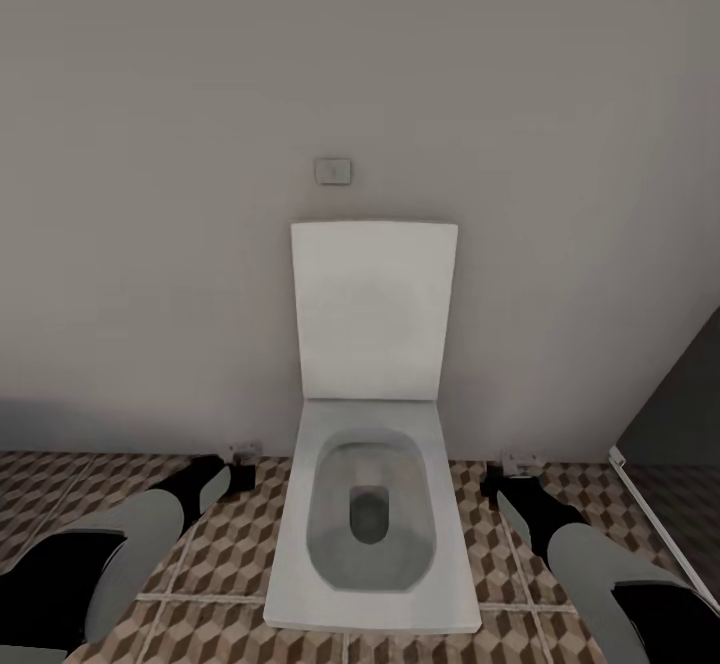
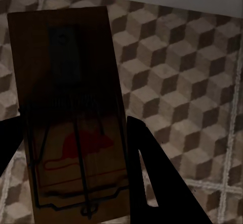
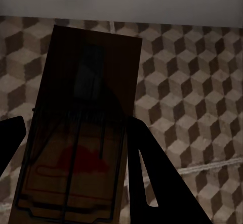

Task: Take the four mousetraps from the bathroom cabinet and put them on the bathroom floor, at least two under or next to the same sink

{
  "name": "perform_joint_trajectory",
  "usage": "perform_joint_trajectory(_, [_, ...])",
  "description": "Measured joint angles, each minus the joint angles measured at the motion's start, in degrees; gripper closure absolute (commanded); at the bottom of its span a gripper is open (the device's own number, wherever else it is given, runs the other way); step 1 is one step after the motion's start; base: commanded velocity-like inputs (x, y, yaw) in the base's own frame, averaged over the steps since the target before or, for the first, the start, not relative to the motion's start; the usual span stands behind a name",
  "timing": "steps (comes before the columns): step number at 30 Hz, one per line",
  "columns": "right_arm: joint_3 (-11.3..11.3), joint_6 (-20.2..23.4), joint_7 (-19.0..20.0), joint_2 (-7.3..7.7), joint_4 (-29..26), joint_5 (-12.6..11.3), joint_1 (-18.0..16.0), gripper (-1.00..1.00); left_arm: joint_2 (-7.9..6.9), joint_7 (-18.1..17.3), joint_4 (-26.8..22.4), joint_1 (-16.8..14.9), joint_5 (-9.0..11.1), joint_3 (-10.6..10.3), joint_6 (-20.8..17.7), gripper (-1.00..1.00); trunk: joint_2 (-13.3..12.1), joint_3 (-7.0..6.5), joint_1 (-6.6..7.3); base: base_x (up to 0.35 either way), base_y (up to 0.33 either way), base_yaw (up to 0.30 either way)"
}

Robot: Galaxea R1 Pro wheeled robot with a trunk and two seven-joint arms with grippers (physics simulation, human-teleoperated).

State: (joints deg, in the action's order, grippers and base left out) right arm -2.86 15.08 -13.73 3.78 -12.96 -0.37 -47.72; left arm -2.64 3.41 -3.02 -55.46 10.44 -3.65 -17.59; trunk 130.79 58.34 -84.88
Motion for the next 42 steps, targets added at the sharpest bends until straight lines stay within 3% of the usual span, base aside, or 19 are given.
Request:
perform_joint_trajectory(9, [0.0, -2.9, -0.1, -0.15, 6.3, 0.1, 0.0, 1.00, 0.23, -0.1, 2.3, 0.0, 0.0, 0.0, 0.0, 1.00, 0.0, 0.00, 0.00, 0.000, 0.000, 0.000])
perform_joint_trajectory(14, [0.0, -4.9, 0.0, -0.29, 9.5, 0.2, 0.0, 1.00, 1.32, -0.1, 2.8, 0.1, 0.1, 0.0, 0.0, 1.00, 0.0, 0.00, 0.00, 0.000, 0.000, 0.000])
perform_joint_trajectory(15, [0.0, -5.8, 0.0, -0.53, 10.8, 0.2, 0.1, 1.00, 1.56, -0.1, 2.8, 1.4, 0.0, 0.0, 0.0, 1.00, 0.0, 0.01, 0.00, 0.000, 0.000, 0.000])
perform_joint_trajectory(29, [-0.1, -7.9, 2.6, -0.60, 13.5, 0.2, 1.3, 1.00, 1.58, -0.7, 2.8, 5.4, -0.1, 0.0, 0.3, 1.00, 0.0, 0.00, 0.00, 0.000, 0.000, 0.000])
perform_joint_trajectory(37, [-0.1, -8.4, 2.7, -0.67, 13.6, 0.3, 1.3, 1.00, 1.60, -0.8, 2.8, 7.4, -0.2, -0.1, 3.1, 1.00, 0.0, 0.00, 0.00, 0.000, 0.000, 0.000])
perform_joint_trajectory(39, [-0.1, -8.4, 2.7, -0.65, 13.6, 0.3, 1.2, 1.00, 1.62, -0.8, 2.8, 7.7, -0.6, -0.1, 3.4, 1.00, 0.0, 0.00, 0.00, 0.000, 0.000, 0.000])
perform_joint_trajectory(42, [-0.1, -8.5, 2.9, -0.80, 13.6, 0.4, 1.0, 1.00, 1.70, -0.8, 2.8, 7.9, -3.2, -0.1, 3.6, 1.00, 0.0, 0.00, 0.00, 0.000, 0.000, 0.000])
